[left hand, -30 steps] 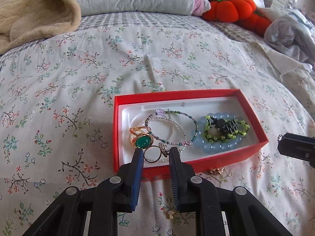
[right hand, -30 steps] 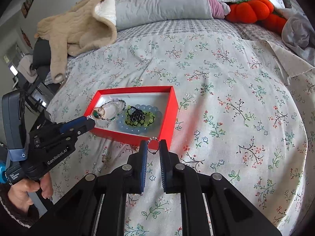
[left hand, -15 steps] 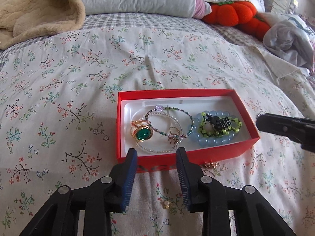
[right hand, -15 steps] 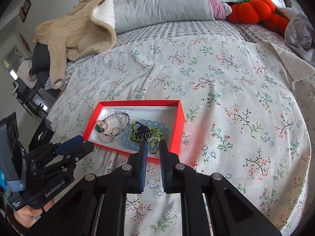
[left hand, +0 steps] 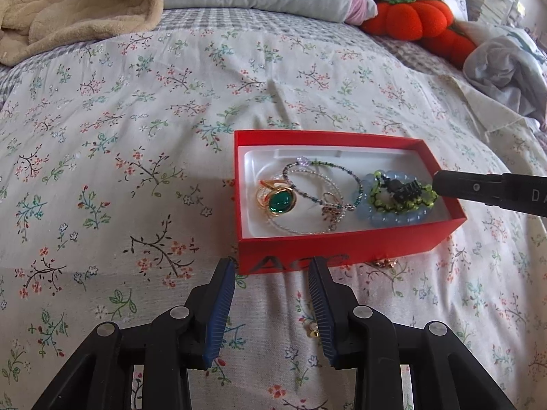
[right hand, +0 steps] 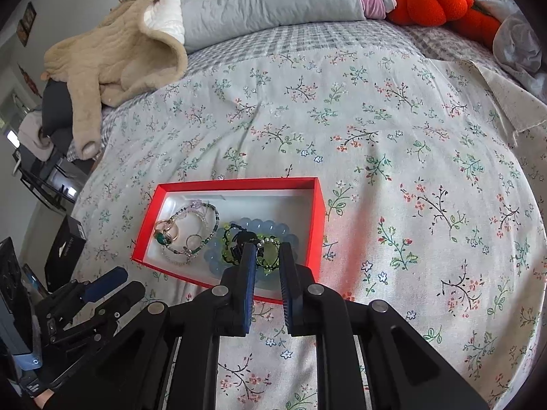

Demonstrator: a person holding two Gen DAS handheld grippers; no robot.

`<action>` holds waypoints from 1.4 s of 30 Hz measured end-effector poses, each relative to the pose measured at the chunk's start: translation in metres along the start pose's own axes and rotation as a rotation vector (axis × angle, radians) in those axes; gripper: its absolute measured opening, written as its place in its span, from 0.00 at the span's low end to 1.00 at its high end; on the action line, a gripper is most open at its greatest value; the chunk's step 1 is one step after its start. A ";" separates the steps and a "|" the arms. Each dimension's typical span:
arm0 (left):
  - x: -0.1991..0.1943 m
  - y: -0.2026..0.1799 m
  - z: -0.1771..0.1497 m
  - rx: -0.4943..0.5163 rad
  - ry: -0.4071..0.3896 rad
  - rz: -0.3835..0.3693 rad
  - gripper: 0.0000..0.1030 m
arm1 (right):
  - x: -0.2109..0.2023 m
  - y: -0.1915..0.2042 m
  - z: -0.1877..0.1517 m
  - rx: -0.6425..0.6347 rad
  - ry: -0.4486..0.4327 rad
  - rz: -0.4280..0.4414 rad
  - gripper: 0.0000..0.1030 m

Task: Organize jewelry
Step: 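Carry both rings into the red box and open both tools, then withdraw both open tools from the box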

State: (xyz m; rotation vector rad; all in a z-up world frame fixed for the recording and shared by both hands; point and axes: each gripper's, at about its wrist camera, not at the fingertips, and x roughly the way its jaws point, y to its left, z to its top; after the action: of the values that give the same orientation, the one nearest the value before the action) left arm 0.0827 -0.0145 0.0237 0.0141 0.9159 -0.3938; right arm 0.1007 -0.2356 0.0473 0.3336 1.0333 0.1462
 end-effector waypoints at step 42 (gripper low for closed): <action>0.006 -0.003 -0.056 -0.039 0.046 0.111 0.79 | -0.041 -0.020 -0.063 -0.034 0.005 -0.089 0.61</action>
State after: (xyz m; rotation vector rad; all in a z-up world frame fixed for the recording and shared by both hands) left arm 0.0418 -0.0094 -0.0145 0.0386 0.9634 -0.2731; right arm 0.0252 -0.2533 0.0441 0.2557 1.0475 0.0843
